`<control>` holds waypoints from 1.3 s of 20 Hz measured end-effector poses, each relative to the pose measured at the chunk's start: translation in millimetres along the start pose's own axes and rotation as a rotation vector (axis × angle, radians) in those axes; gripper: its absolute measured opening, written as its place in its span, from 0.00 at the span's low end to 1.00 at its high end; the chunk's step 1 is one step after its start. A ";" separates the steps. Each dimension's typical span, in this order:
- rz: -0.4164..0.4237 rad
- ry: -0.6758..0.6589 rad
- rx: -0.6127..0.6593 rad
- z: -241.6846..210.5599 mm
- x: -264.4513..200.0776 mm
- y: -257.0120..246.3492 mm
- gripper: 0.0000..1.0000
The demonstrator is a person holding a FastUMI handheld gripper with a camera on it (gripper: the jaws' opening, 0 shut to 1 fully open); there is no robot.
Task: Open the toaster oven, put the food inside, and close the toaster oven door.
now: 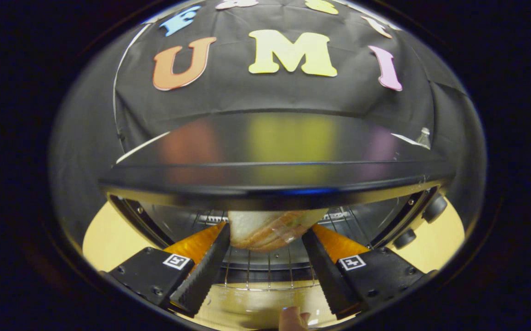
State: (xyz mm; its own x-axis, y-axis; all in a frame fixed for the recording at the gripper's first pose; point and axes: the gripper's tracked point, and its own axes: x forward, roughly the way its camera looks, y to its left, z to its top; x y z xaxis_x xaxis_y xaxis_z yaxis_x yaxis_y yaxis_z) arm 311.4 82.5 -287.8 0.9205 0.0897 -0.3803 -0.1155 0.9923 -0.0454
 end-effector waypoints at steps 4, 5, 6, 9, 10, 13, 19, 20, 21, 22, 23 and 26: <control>-0.020 0.013 -0.021 -15.9 -15.6 0.6 1.00; -0.023 0.019 -0.023 -20.0 -23.9 0.7 1.00; -0.030 0.018 -0.030 -22.7 -29.3 0.6 1.00; -0.064 0.010 -0.057 -33.2 -54.3 -3.4 1.00; -0.059 0.001 -0.060 -36.7 -63.7 -1.3 1.00; -0.032 -0.008 -0.064 -60.2 -92.9 5.2 1.00; -0.079 -0.067 -0.035 -102.1 -130.3 -7.8 1.00; -0.081 -0.062 -0.035 -110.7 -134.1 -8.9 1.00; -0.080 -0.055 -0.030 -119.7 -136.9 -9.2 1.00; -0.084 -0.045 -0.022 -127.2 -138.0 -9.6 1.00; -0.098 -0.031 -0.021 -138.0 -137.5 -12.1 1.00; -0.081 -0.024 -0.034 -146.3 -136.5 -9.8 1.00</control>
State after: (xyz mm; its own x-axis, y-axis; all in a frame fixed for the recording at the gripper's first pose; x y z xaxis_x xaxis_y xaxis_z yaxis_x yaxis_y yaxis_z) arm 132.2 48.0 -370.6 0.9358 0.0121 -0.3522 -0.0528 0.9929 -0.1061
